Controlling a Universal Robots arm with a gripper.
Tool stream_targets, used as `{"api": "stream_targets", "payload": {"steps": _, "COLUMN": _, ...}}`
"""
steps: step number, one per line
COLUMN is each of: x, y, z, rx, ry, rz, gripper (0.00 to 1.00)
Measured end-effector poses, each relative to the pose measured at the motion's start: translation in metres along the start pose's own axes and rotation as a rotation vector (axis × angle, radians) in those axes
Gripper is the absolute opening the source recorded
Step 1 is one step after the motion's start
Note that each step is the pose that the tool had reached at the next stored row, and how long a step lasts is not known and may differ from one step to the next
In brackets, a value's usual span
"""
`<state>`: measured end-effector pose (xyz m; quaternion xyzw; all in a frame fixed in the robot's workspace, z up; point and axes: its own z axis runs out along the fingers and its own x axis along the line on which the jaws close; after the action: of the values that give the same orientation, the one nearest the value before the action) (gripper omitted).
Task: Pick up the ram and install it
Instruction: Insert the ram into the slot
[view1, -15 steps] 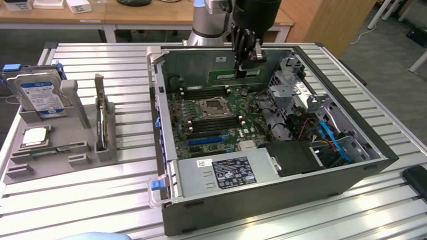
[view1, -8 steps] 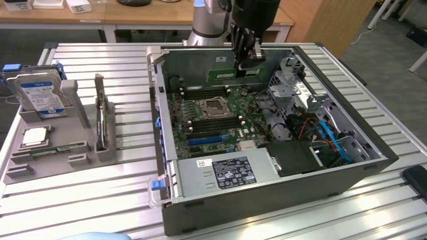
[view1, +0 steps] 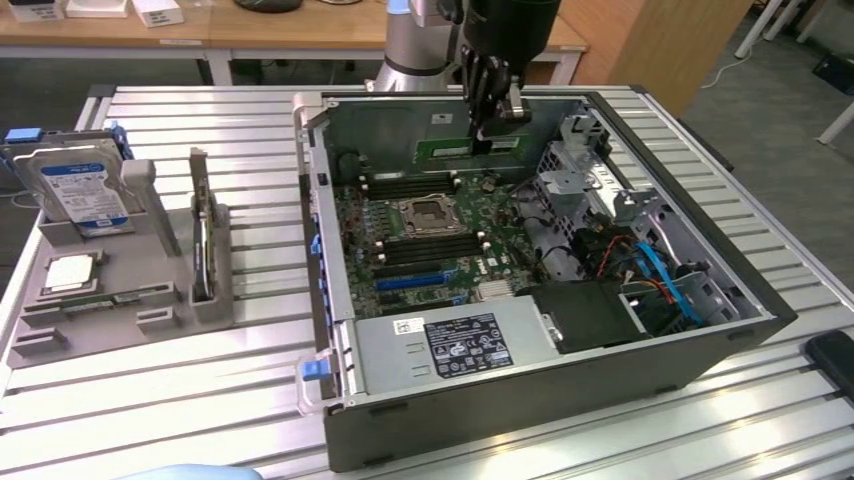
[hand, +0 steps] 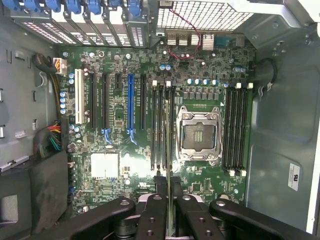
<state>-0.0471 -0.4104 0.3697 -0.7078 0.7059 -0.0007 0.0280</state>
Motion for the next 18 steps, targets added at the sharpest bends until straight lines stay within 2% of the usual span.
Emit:
{"api": "stream_targets", "payload": {"steps": 6, "x": 0.0, "y": 0.0001, "z": 0.0015, "rx": -0.0018, "ry": 0.0, "rz": 0.0, "gripper": 0.14}}
{"api": "stream_targets", "payload": {"steps": 14, "x": 0.0, "y": 0.0005, "z": 0.013, "rx": -0.0131, "ry": -0.0011, "rz": 0.001, "gripper": 0.14}}
{"api": "stream_targets", "payload": {"steps": 18, "x": 0.001, "y": 0.0008, "z": 0.0191, "rx": -0.0143, "ry": -0.001, "rz": 0.001, "gripper": 0.14}}
